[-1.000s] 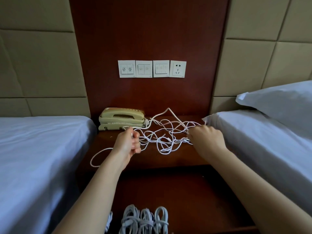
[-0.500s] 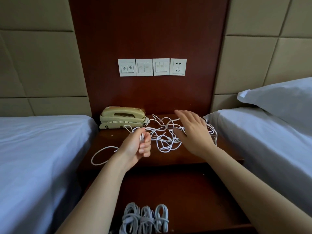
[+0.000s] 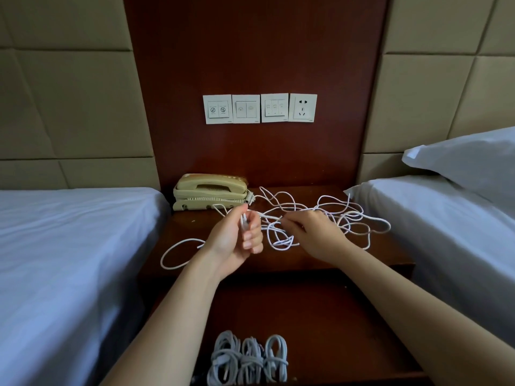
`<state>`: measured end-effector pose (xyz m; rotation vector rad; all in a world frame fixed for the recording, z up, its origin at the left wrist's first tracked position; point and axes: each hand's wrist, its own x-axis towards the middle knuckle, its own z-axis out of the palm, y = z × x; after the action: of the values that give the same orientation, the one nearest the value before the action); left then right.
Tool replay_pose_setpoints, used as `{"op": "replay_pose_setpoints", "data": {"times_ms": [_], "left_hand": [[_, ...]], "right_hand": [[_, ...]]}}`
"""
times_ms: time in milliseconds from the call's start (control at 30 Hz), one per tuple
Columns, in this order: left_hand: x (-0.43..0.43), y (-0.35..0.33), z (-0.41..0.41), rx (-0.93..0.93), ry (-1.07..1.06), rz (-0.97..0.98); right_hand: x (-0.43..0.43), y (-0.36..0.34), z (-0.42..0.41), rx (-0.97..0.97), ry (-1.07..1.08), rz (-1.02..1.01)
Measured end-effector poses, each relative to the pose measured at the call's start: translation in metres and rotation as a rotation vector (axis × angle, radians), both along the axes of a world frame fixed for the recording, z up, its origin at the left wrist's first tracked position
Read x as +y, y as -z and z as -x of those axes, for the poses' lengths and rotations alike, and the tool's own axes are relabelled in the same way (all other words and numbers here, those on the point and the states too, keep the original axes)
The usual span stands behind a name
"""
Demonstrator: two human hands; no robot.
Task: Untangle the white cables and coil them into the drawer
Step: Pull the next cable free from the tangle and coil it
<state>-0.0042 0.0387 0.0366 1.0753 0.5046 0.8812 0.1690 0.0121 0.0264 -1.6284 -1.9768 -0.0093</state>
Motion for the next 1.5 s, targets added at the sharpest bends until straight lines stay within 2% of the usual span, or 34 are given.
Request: {"op": "replay_pose_setpoints", "data": {"times_ms": [267, 400, 500, 633, 767, 1000, 1267, 1400, 1500], "left_hand": [[0.0, -0.002, -0.008, -0.078, -0.087, 0.097], [0.003, -0.003, -0.011, -0.114, -0.207, 0.122], [0.009, 0.0, -0.011, -0.083, -0.291, 0.062], [0.008, 0.004, -0.012, 0.151, -0.312, -0.086], [0.003, 0.005, -0.018, 0.28, -0.255, -0.185], [-0.012, -0.002, -0.031, 0.24, 0.011, -0.124], [-0.019, -0.009, -0.025, 0.284, 0.256, -0.1], [-0.021, -0.012, -0.02, 0.273, 0.288, -0.132], [-0.021, -0.009, -0.018, 0.284, 0.267, -0.128]], "right_hand": [[-0.024, -0.009, 0.034, -0.422, -0.093, 0.262], [-0.035, -0.018, 0.043, -0.452, -0.183, 0.233], [-0.041, -0.028, 0.045, -0.389, -0.206, 0.155], [-0.04, -0.038, 0.039, -0.253, -0.219, 0.087], [-0.032, -0.043, 0.028, -0.094, -0.179, 0.018], [-0.015, -0.035, 0.018, 0.077, -0.129, -0.096], [-0.005, -0.028, 0.008, 0.18, -0.158, -0.073], [0.0, -0.023, 0.009, 0.311, -0.236, -0.068], [0.002, -0.017, 0.008, 0.28, -0.222, -0.044]]}}
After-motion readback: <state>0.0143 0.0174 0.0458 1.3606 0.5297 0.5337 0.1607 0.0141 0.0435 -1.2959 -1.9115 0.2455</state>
